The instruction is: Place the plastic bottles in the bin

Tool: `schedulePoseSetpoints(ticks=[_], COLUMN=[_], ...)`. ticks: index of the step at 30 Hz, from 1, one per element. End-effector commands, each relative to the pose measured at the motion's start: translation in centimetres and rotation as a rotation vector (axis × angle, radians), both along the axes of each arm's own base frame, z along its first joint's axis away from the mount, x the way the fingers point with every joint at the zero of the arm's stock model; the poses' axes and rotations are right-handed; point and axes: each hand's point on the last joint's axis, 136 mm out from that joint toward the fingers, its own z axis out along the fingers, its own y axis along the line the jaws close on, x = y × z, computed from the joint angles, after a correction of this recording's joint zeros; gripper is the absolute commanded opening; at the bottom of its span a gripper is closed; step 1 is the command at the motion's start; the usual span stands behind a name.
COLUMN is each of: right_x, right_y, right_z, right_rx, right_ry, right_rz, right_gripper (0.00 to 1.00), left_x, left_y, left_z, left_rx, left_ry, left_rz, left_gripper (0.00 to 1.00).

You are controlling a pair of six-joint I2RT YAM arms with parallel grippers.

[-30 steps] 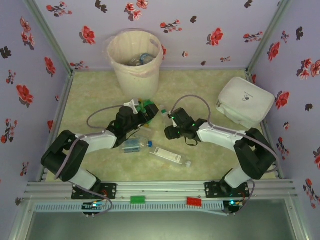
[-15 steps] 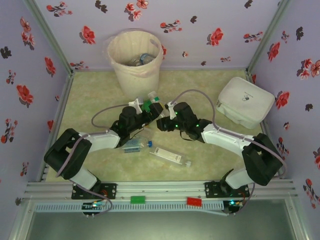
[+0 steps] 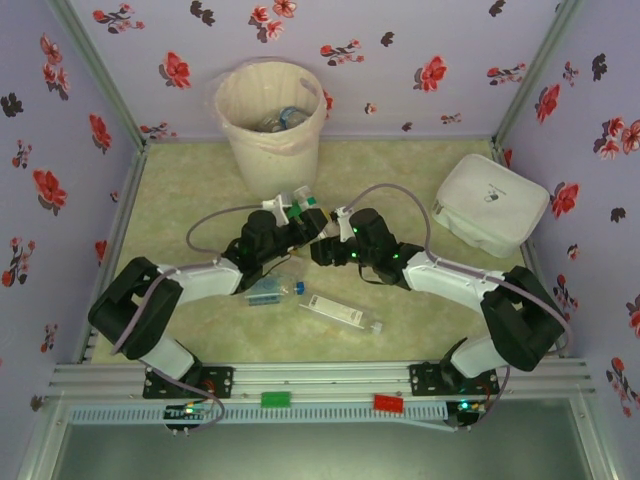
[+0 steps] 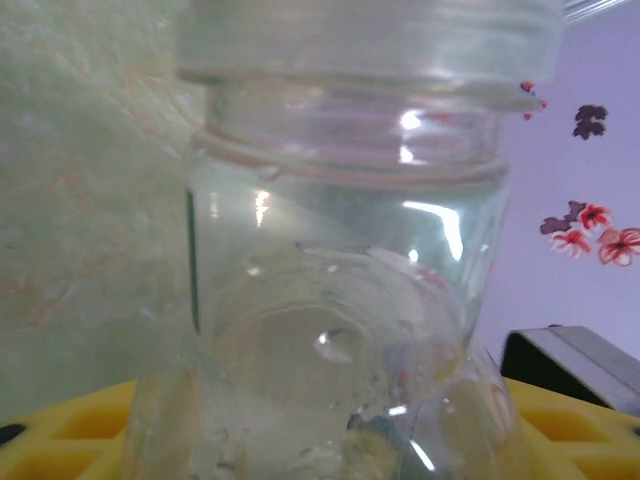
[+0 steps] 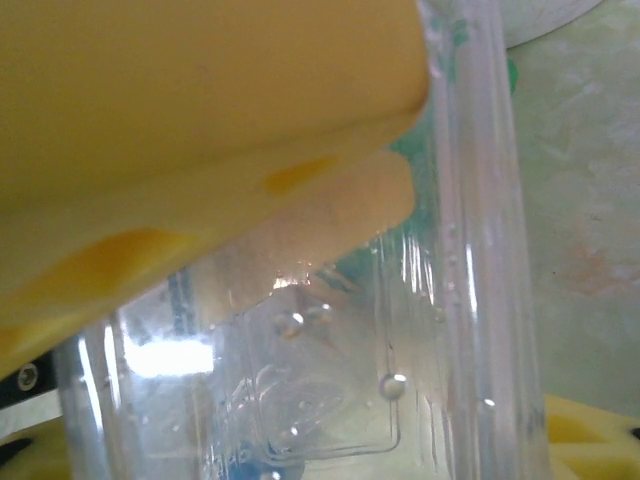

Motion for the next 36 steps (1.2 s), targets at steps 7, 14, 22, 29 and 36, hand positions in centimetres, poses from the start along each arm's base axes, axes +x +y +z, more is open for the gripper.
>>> schedulePoseSetpoints(ticks=[7, 14, 22, 29, 36], right_x=[0.3, 1.3, 1.1, 0.6, -0.5], right_y=[-1.4, -5.6, -8.4, -9.1, -9.9], right_z=[4.0, 4.1, 2.2, 1.3, 2.0], right_rx=[0.048, -0.030, -0.127, -0.160, -0.131], right_ry=[-0.110, -0.146, -0.101, -0.073, -0.082], right_rz=[-0.053, -0.256, -0.368, -0.374, -0.375], right_gripper=[1.00, 1.00, 1.00, 1.00, 1.00], left_x=[2.3, 6.4, 13.5, 20.6, 25.6], left_y=[3.9, 7.9, 10.1, 10.9, 10.5], left_z=[6.2, 14.1, 23.4, 24.6, 20.9], left_rx=[0.219, 0.342, 0.405, 0.542, 0.623], left_ry=[-0.183, -0.364, -0.529, -0.556, -0.508], left_rz=[0.069, 0.142, 0.162, 0.197, 0.216], left_gripper=[0.48, 0.32, 0.26, 0.32, 0.33])
